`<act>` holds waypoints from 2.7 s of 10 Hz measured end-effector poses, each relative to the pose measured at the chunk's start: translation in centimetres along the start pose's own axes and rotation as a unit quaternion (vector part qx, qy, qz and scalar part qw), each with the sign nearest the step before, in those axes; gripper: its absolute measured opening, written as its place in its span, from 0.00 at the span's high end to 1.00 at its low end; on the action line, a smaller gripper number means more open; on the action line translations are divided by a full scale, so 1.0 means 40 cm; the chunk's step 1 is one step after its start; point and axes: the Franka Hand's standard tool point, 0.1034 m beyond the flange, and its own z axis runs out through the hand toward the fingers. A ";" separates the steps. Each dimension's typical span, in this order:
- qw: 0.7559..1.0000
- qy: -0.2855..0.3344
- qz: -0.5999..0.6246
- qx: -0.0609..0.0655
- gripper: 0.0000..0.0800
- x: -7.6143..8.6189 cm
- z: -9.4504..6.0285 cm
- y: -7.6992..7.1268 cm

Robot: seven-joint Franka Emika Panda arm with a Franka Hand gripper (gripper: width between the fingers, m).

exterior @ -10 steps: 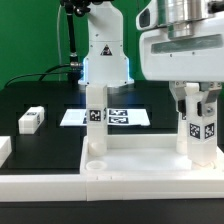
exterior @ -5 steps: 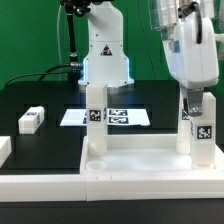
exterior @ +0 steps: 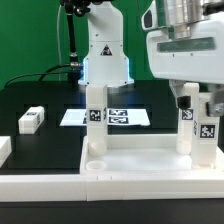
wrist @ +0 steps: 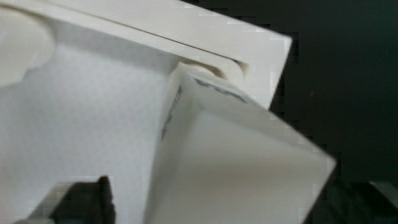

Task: Assemble desk

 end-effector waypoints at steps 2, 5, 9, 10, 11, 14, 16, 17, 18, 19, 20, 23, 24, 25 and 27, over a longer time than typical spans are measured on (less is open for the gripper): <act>0.997 -0.001 -0.078 0.002 0.19 -0.002 -0.005 -0.020; 0.956 0.019 -0.292 -0.019 0.19 -0.003 -0.006 -0.022; 0.856 0.026 -0.515 -0.041 0.19 -0.024 0.037 0.007; 0.848 0.028 -0.528 -0.036 0.19 -0.027 0.018 -0.002; 0.852 0.029 -0.521 -0.034 0.19 -0.026 0.013 -0.003; 0.865 0.029 -0.500 -0.034 0.51 -0.024 0.017 -0.001; 0.905 0.032 -0.424 -0.032 0.64 -0.023 0.017 0.000; 0.918 0.033 -0.393 -0.031 0.64 -0.022 0.017 0.000; 0.937 0.033 -0.345 -0.031 0.64 -0.023 0.018 0.002; 0.965 0.028 -0.256 -0.037 0.64 -0.030 0.016 0.003; 0.980 0.024 -0.191 -0.043 0.64 -0.024 0.014 -0.002; 0.998 0.015 0.056 -0.033 0.64 -0.023 0.021 0.000; 0.990 0.016 0.137 -0.026 0.64 -0.032 0.024 -0.002; 0.980 0.020 0.199 -0.018 0.64 -0.047 0.026 -0.006; 0.972 0.024 0.234 -0.016 0.64 -0.045 0.026 -0.006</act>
Offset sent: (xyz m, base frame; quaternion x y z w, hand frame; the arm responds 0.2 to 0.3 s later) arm 0.0000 0.0000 0.0000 0.0000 0.0000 -0.1938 0.9810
